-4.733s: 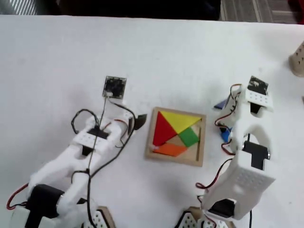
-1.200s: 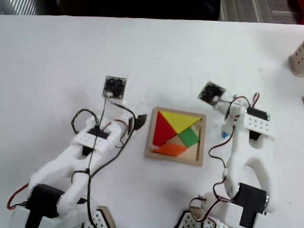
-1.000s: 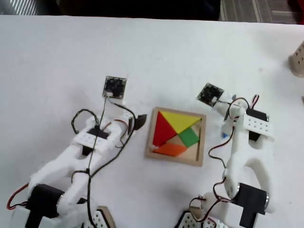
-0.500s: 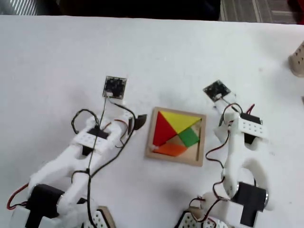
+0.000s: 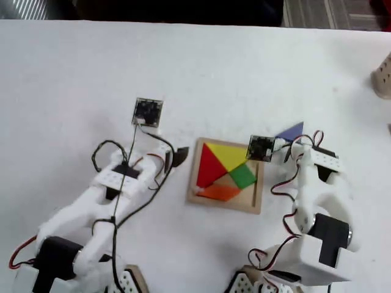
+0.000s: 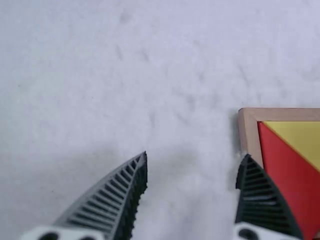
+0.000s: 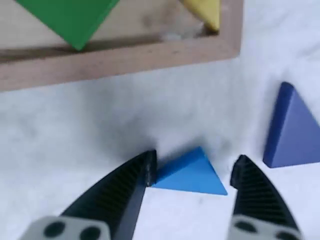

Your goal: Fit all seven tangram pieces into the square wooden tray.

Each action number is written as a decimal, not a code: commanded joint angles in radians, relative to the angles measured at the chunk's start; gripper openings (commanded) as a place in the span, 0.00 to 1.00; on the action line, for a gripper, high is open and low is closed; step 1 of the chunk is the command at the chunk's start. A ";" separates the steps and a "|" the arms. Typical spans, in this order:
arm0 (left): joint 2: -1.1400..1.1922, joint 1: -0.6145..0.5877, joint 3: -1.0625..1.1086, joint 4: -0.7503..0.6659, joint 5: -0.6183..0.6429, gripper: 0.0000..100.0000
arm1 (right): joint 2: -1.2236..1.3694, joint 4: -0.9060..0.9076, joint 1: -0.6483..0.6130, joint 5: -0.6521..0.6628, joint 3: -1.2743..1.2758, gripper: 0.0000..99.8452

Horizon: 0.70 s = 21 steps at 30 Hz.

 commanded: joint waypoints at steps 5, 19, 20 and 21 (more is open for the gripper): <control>-0.001 0.001 -0.051 0.006 -0.005 0.29 | 0.030 -0.021 0.119 0.043 -0.012 0.11; -0.001 0.001 -0.051 0.006 -0.005 0.29 | 0.028 0.048 0.470 0.035 -0.017 0.18; -0.001 0.001 -0.051 0.006 -0.005 0.29 | 0.025 0.065 0.490 0.035 -0.017 0.18; -0.001 0.001 -0.051 0.006 -0.005 0.29 | 0.015 0.085 0.509 0.035 -0.015 0.18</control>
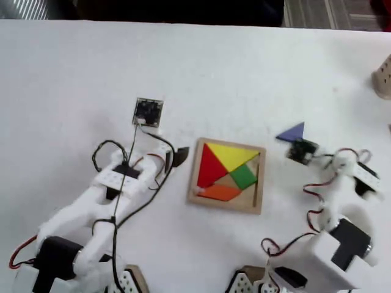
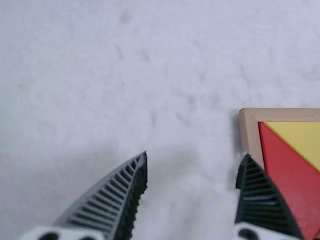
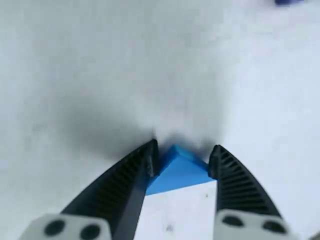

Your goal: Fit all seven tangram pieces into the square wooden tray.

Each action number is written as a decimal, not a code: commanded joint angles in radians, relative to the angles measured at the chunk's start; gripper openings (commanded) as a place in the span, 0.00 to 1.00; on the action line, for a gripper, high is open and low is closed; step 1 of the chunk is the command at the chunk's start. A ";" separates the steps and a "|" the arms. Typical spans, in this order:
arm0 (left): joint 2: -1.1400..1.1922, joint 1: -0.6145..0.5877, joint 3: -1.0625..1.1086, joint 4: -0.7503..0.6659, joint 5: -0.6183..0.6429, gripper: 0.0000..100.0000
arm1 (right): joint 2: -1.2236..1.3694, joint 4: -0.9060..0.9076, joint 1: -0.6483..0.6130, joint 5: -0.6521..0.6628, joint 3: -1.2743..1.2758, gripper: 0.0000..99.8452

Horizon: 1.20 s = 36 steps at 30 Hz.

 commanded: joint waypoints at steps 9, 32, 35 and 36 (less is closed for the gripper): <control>-0.002 0.001 -0.051 0.006 -0.005 0.29 | -0.268 0.386 0.196 -0.229 0.005 0.18; -0.002 0.001 -0.051 0.006 -0.005 0.29 | -0.245 -0.183 0.363 -0.796 0.348 0.18; -0.002 0.001 -0.051 0.006 -0.005 0.29 | -0.245 -0.174 0.372 -0.796 0.327 0.18; -0.002 0.001 -0.051 0.006 -0.005 0.29 | -0.248 -0.163 0.375 -0.796 0.322 0.18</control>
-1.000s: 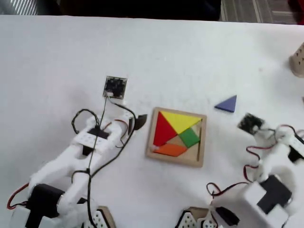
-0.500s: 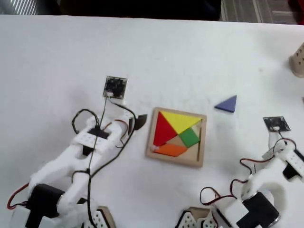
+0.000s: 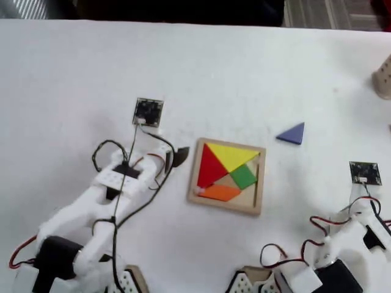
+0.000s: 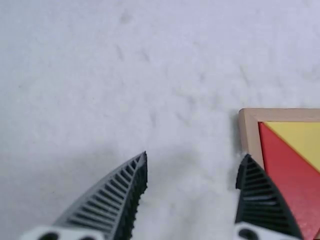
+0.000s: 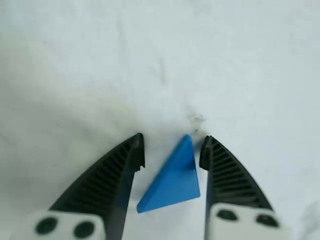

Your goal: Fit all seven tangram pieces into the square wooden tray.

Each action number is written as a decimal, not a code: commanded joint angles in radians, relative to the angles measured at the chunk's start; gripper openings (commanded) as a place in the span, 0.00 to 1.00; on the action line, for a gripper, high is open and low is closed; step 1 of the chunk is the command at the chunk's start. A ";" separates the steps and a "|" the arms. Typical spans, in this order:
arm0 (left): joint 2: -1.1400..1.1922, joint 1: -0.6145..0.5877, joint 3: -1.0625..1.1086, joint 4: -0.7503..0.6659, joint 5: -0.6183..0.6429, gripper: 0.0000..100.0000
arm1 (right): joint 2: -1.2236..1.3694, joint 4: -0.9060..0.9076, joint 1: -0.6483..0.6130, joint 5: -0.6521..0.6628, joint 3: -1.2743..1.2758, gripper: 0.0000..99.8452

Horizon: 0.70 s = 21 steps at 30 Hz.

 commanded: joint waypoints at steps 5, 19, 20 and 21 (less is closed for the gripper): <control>-0.002 -0.001 -0.051 0.006 -0.005 0.29 | -0.097 0.096 0.111 0.006 -0.014 0.18; -0.008 0.001 -0.037 0.005 -0.006 0.29 | -0.331 -0.050 0.148 -0.028 0.269 0.18; -0.008 0.001 -0.032 0.002 -0.006 0.29 | -0.331 -0.045 0.150 -0.064 0.249 0.18; -0.008 0.001 -0.031 0.000 -0.006 0.29 | -0.329 -0.031 0.153 -0.094 0.224 0.18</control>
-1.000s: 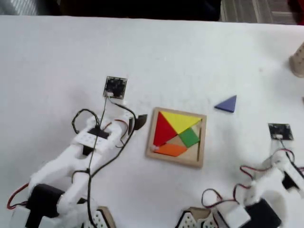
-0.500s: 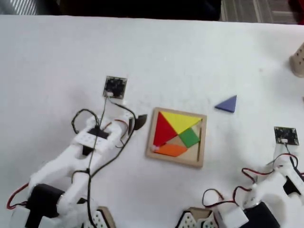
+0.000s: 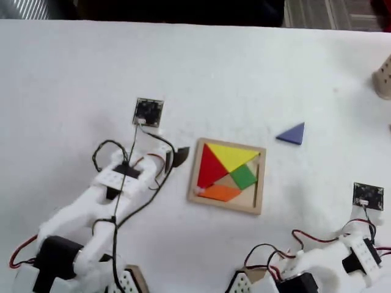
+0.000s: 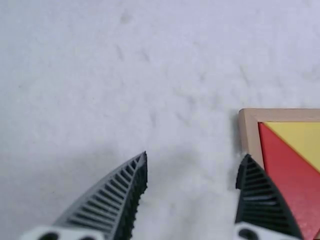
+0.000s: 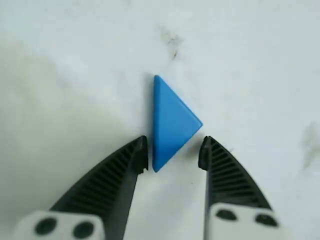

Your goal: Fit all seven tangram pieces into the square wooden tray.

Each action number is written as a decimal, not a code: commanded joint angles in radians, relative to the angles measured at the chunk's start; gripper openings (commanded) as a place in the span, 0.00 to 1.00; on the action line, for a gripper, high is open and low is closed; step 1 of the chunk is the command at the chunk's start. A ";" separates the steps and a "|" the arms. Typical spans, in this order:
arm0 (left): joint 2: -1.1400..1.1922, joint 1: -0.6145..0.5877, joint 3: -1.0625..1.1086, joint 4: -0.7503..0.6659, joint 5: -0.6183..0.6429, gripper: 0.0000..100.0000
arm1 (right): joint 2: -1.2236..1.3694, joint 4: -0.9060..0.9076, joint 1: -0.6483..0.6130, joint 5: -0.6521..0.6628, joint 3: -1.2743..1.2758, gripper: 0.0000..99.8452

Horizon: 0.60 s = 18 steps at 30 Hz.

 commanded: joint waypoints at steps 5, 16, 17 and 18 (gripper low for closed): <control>-0.008 0.001 -0.031 0.000 -0.006 0.29 | 0.001 0.137 -0.001 -0.094 -0.138 0.18; -0.008 0.001 -0.029 0.000 -0.006 0.29 | 0.004 0.236 -0.110 -0.175 -0.285 0.18; -0.008 0.001 -0.029 0.000 -0.006 0.29 | 0.012 0.248 -0.111 -0.172 -0.302 0.18; -0.008 0.001 -0.029 0.000 -0.006 0.29 | 0.028 0.260 -0.111 -0.170 -0.319 0.18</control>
